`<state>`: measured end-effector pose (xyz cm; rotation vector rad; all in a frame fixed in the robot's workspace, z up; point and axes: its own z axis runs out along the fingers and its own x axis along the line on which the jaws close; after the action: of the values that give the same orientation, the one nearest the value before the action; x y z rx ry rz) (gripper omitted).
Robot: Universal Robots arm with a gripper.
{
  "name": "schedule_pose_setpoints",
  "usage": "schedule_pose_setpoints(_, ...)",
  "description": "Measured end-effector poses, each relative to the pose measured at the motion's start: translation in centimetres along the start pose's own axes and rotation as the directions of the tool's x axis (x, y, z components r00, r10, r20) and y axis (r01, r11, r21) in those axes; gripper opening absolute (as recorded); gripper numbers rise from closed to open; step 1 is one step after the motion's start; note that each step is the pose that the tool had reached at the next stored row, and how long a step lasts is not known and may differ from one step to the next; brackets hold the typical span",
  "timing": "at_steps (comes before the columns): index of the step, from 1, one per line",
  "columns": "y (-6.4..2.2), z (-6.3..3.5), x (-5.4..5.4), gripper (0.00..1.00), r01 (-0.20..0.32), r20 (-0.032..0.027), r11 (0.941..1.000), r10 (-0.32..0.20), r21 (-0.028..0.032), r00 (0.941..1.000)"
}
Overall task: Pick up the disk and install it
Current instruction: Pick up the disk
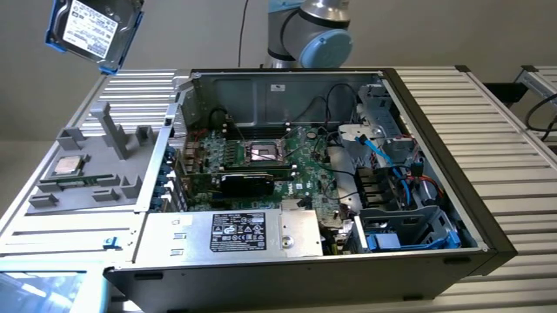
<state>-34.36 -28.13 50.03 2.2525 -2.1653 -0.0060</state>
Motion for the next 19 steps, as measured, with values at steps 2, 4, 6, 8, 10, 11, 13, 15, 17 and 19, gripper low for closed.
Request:
schedule_pose_setpoints(2, -0.26, -0.02, 0.2, 0.39, 0.0, -0.0006, 1.0, 0.0, 0.0001, 1.0)
schedule_pose_setpoints(4, -0.55, -0.03, 0.3, 0.39, 0.0, -0.001, 1.0, 0.0, 0.0, 1.0)
schedule_pose_setpoints(6, -0.88, -0.04, 0.5, 0.39, 0.0, -0.0015, 1.0, 0.0, 0.0, 1.0)
schedule_pose_setpoints(8, -1.22, -0.06, 0.6, 0.39, 0.0, -0.002, 1.0, 0.0, 0.0, 1.0)
schedule_pose_setpoints(10, -1.56, -0.09, 0.7, 0.39, 0.0, -0.0028, 1.0, 0.0, -0.0001, 1.0)
schedule_pose_setpoints(11, -1.73, -0.1, 0.8, 0.39, 0.0, -0.0032, 1.0, 0.0, 0.0, 1.0)
schedule_pose_setpoints(13, -2.09, -0.15, 0.9, 0.39, 0.0, -0.0042, 1.0, 0.0, -0.0001, 1.0)
schedule_pose_setpoints(15, -2.48, -0.2, 1.0, 0.39, 0.0, -0.0055, 1.0, 0.0, -0.0001, 1.0)
schedule_pose_setpoints(17, -2.92, -0.27, 1.0, 0.39, 0.0, -0.0067, 1.0, 0.0, -0.0003, 1.0)
schedule_pose_setpoints(19, -3.38, -0.35, 1.1, 0.39, 0.0, -0.0081, 1.0, 0.0, -0.0004, 1.0)
